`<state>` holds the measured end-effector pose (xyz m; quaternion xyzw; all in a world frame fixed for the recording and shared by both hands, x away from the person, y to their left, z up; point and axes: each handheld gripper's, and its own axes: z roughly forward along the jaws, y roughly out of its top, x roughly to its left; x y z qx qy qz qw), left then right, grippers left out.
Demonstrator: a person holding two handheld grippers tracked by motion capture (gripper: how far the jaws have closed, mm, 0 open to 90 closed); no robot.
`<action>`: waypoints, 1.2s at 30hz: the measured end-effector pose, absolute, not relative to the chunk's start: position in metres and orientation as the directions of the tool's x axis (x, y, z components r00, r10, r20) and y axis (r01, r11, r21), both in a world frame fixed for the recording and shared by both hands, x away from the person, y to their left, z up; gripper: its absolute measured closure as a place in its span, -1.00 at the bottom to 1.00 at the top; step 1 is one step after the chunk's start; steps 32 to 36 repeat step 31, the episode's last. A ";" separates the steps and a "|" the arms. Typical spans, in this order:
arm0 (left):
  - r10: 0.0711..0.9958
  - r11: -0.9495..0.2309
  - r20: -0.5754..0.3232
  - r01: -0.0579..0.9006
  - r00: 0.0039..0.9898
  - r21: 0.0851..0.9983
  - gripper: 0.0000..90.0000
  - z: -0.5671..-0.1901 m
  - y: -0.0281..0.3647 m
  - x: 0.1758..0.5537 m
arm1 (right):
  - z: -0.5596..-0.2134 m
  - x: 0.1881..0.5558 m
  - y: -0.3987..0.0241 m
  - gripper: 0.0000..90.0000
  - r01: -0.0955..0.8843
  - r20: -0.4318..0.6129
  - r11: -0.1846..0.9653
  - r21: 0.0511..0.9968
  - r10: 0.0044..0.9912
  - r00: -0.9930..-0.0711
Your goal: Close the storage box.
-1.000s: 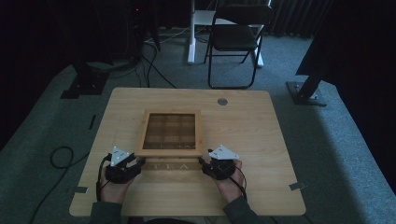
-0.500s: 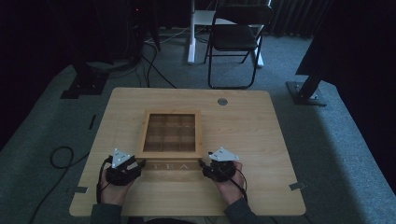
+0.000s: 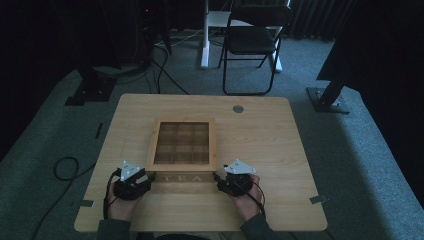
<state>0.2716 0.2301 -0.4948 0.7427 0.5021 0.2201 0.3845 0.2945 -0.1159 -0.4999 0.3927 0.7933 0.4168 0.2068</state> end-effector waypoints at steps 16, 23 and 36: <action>0.926 -0.136 -0.099 0.565 0.365 0.814 0.24 -0.490 0.244 0.261 | -0.499 0.284 -0.122 0.03 0.436 -0.005 0.340 0.833 0.793 -0.609; 0.934 -0.104 -0.111 0.556 0.340 0.825 0.23 -0.487 0.252 0.260 | -0.491 0.291 -0.144 0.01 0.432 -0.006 0.296 0.852 0.830 -0.557; 0.935 -0.093 -0.121 0.562 0.333 0.822 0.23 -0.488 0.254 0.263 | -0.507 0.323 -0.179 -0.04 0.521 -0.016 0.265 0.811 0.901 -0.433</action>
